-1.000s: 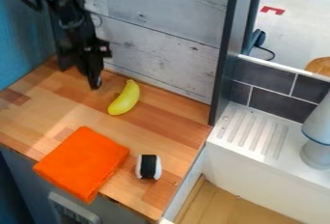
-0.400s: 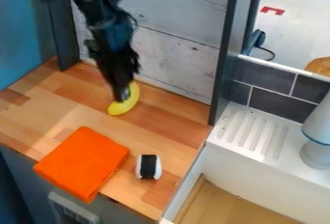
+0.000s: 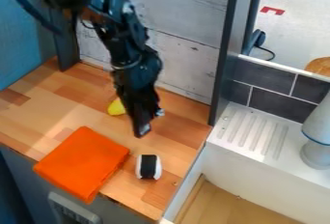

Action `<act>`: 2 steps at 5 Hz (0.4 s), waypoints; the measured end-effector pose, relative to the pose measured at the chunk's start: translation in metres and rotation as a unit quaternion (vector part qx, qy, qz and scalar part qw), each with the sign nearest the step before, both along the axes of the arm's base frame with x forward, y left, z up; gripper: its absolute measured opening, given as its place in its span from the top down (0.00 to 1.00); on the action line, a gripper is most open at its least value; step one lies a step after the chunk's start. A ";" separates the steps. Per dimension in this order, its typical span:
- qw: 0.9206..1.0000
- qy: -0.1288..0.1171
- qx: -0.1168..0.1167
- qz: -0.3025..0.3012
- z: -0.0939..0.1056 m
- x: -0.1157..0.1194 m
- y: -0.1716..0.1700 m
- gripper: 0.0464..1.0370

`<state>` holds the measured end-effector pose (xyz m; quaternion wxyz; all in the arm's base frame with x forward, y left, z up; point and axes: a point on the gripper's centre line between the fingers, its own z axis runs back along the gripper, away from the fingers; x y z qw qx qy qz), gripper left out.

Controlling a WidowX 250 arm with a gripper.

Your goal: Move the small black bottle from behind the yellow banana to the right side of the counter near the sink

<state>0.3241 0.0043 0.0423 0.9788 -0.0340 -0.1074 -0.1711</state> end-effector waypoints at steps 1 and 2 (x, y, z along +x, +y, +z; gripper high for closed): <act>0.999 -0.034 -0.007 -0.025 -0.003 0.010 -0.011 0.69; 0.999 -0.029 -0.015 -0.036 -0.018 0.015 -0.017 0.69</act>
